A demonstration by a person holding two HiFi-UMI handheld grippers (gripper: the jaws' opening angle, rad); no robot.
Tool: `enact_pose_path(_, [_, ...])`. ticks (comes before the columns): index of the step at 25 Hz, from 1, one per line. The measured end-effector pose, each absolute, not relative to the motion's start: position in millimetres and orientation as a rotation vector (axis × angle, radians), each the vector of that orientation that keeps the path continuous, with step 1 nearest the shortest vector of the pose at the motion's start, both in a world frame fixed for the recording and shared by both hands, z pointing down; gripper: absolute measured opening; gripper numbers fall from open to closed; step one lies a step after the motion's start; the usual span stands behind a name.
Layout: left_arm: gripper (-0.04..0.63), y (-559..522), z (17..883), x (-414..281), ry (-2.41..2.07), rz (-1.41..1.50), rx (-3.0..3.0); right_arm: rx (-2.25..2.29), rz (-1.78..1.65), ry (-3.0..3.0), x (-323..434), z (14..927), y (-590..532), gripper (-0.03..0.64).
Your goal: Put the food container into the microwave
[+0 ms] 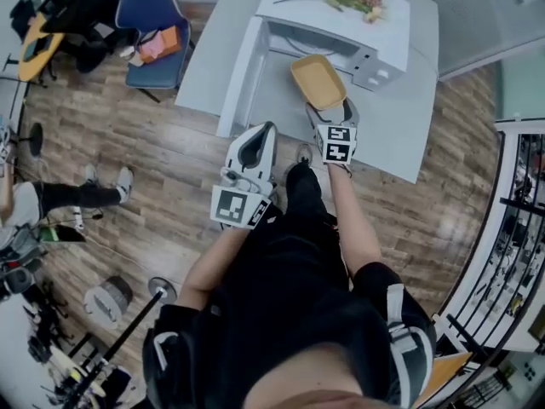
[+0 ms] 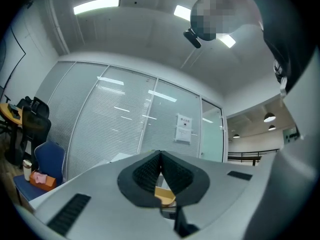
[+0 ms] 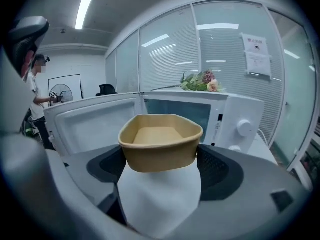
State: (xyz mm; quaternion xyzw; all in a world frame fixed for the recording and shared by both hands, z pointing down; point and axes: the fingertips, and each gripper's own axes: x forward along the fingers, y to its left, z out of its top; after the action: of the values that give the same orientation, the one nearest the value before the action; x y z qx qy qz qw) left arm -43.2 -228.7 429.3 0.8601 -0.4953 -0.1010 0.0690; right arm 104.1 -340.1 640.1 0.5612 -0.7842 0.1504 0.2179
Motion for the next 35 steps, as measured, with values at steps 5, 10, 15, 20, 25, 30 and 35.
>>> enact_pose_path(5, [0.021, -281.1, 443.1, -26.9, -1.538, -0.278, 2.549, 1.542, 0.411, -2.168, 103.7, 680.2, -430.9, 0.460])
enact_pose_path(10, [0.021, -324.8, 461.8, -14.0, -1.571, -0.262, 2.505, 1.549, 0.437, -2.160, 115.0, 714.1, -499.9, 0.460])
enact_pose_path(15, [0.021, -351.3, 473.3, -9.1, -1.575, -0.253, 2.481, 1.575, 0.465, -2.146, 126.1, 731.2, -541.4, 0.460])
enact_pose_path(20, [0.021, -368.0, 479.8, -5.6, -1.567, -0.255, 2.458, 1.582, 0.462, -2.144, 128.2, 737.9, -571.9, 0.460])
enact_pose_path(25, [0.021, -374.0, 490.9, -5.0, -1.560, -0.235, 2.466, 1.582, 0.482, -2.104, 127.0, 752.5, -583.2, 0.462])
enact_pose_path(30, [0.021, -374.3, 493.5, -2.2, -1.538, -0.231, 2.454, 1.567, 0.520, -2.062, 126.9, 767.9, -583.7, 0.462])
enact_pose_path(35, [0.021, -371.5, 493.7, -3.5, -1.536, -0.232, 2.469, 1.591, 0.535, -2.056, 127.4, 771.3, -582.1, 0.463])
